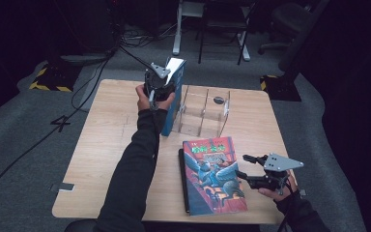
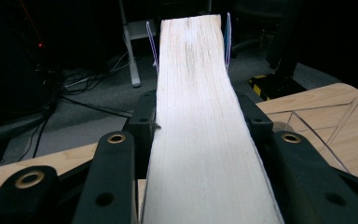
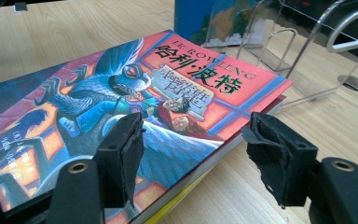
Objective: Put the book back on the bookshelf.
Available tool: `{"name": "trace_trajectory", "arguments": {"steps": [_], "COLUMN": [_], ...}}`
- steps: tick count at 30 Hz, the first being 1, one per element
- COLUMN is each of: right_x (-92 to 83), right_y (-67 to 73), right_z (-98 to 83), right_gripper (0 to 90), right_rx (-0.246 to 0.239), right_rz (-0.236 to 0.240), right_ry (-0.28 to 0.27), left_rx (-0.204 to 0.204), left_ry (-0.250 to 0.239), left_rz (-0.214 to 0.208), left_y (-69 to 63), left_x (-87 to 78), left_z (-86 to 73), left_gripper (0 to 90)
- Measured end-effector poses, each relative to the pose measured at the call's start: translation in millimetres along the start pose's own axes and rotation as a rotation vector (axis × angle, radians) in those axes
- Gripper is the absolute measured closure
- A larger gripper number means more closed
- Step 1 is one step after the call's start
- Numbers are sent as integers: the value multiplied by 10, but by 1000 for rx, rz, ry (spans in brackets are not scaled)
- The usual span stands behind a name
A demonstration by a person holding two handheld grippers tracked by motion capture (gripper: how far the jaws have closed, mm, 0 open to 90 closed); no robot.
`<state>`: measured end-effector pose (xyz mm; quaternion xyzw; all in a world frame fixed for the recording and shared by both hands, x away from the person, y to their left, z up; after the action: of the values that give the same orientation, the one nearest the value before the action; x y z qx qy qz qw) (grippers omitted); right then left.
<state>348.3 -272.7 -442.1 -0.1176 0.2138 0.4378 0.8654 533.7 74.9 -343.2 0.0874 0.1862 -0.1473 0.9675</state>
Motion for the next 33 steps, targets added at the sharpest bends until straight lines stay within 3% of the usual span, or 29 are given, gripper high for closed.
{"name": "trace_trajectory", "arguments": {"steps": [9,15,23,33], "right_x": [26,20,30,55], "right_y": [23,5,10,16], "right_z": [15,0,-9,-50], "right_gripper": [359,354,320,273], "right_rx": [-10,-1,9,48], "right_rz": [0,-1,3,11], "right_ry": [6,13,56,125], "left_rx": [-8,34,51,123], "left_ry": [4,-4,-45,-82], "left_rz": [17,11,-55,-176], "left_y": [-5,19,105,188], "left_x": [-68,-92,-284,-633], "left_z": [-28,-35,-82,-246], "left_gripper": [581,520,419,357]}}
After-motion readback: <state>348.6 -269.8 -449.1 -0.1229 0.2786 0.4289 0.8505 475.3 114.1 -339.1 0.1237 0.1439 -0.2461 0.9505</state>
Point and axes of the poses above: each handheld gripper's, and its own axes: x roughly forward along the jaws, z roughly out of its top, y roughly to its left, the point moved 3 cm from there along x, roughly forward along the jaws, and after that the axes turned 5 degrees about x, right-handed, at the moved point
